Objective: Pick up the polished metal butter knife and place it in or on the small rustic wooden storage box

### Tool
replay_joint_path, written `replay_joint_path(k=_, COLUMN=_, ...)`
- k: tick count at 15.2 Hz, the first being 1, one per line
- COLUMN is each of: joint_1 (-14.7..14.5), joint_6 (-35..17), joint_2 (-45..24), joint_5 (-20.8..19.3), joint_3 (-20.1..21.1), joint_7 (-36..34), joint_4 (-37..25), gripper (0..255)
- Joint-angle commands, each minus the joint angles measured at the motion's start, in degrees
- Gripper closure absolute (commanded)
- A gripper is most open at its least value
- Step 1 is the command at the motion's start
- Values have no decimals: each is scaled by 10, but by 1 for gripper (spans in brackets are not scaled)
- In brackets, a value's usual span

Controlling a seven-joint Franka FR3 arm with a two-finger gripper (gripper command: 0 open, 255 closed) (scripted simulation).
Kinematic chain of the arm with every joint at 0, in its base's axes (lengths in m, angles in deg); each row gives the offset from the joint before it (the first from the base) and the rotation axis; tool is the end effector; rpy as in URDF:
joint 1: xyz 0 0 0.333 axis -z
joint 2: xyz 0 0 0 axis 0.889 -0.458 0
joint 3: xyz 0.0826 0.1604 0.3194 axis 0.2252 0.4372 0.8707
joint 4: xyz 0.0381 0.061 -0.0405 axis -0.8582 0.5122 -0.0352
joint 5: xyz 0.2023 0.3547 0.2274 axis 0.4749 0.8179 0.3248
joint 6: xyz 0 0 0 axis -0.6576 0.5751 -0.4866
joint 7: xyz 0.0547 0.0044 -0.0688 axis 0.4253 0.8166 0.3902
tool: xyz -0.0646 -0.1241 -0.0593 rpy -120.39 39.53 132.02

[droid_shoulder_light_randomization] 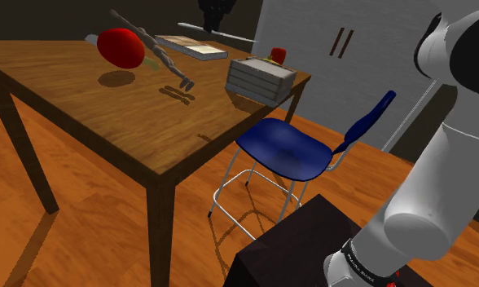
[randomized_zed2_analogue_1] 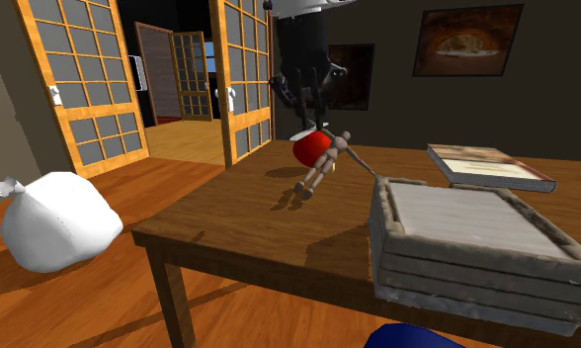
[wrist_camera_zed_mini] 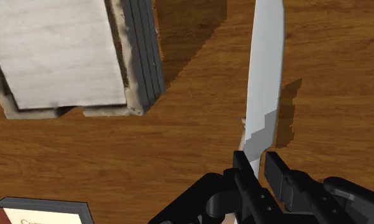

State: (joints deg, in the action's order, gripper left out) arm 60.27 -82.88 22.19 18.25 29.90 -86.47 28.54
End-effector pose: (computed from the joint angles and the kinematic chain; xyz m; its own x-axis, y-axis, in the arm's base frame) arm 0.6126 0.2690 0.7416 0.9277 0.3126 0.2043 0.2988 -0.9495 0.0960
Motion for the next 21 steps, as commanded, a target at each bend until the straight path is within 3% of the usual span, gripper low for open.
replay_joint_path(k=1, joint_1=26, joint_6=-16, joint_2=34, joint_5=23, joint_3=-14, joint_7=32, joint_4=42, gripper=255)
replay_joint_path(k=8, joint_1=86, joint_6=-38, joint_2=90, joint_5=68, joint_3=-69, joint_7=139, joint_4=106, gripper=255)
replay_joint_path(k=16, joint_1=141, joint_6=-45, joint_2=109, joint_5=96, joint_3=-134, joint_7=255, joint_4=125, gripper=255)
replay_joint_path(k=21, joint_1=147, joint_6=-80, joint_2=125, joint_5=102, joint_3=-142, joint_7=269, joint_4=175, gripper=255)
